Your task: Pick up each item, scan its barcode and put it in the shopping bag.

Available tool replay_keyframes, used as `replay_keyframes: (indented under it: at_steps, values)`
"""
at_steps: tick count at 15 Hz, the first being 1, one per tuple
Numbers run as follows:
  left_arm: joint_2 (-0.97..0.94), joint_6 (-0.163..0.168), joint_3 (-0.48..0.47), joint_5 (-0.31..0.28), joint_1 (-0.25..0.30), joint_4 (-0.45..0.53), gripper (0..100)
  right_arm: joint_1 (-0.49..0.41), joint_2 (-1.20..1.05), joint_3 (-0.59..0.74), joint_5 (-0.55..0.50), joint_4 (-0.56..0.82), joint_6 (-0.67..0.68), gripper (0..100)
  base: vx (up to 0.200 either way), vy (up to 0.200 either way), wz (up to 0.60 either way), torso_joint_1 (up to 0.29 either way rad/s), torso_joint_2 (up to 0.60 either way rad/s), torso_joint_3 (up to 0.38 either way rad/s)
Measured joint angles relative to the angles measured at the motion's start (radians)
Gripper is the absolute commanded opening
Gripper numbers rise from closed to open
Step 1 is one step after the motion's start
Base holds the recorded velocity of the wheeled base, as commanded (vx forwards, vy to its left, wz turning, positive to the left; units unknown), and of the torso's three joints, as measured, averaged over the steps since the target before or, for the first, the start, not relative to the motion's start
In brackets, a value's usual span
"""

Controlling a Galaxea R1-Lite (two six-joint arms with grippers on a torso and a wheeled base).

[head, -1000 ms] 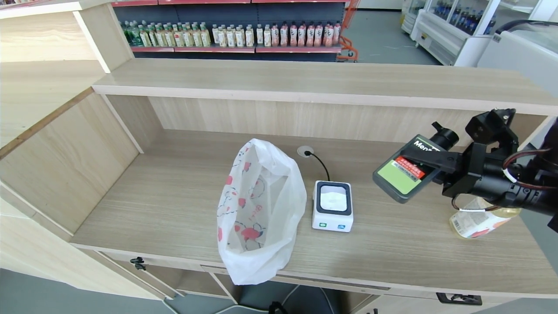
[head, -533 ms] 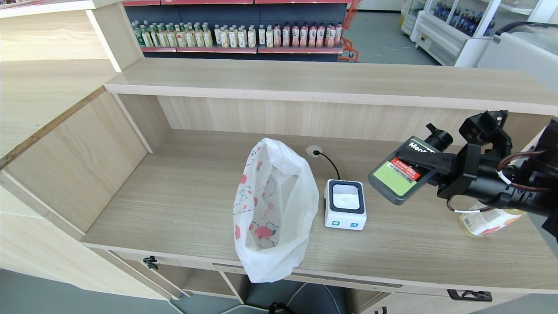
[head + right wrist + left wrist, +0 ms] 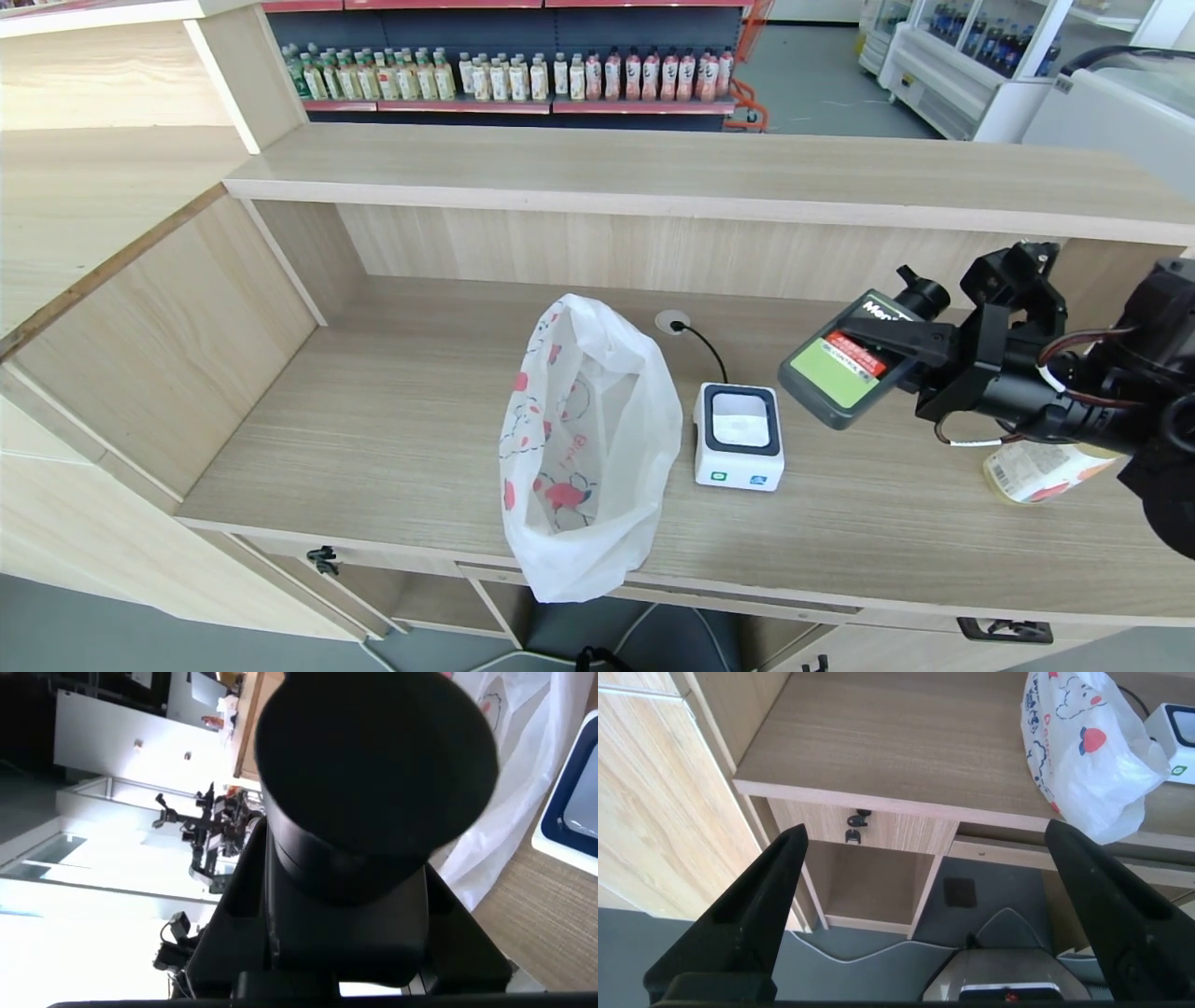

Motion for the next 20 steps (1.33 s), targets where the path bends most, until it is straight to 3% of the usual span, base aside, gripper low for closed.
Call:
replay_keyframes:
  at_steps: [7,20]
  values:
    - [0.000,0.000,0.000,0.000,0.000,0.000,100,0.014,0.127,0.004,0.036,-0.160,0.067,0,0.000,0.000,0.00,0.000,0.00,0.000]
    - [0.000,0.000,0.000,0.000,0.000,0.000,100,0.013,0.176,-0.003,0.027,-0.170,0.056,0,0.000,0.000,0.00,0.000,0.00,0.000]
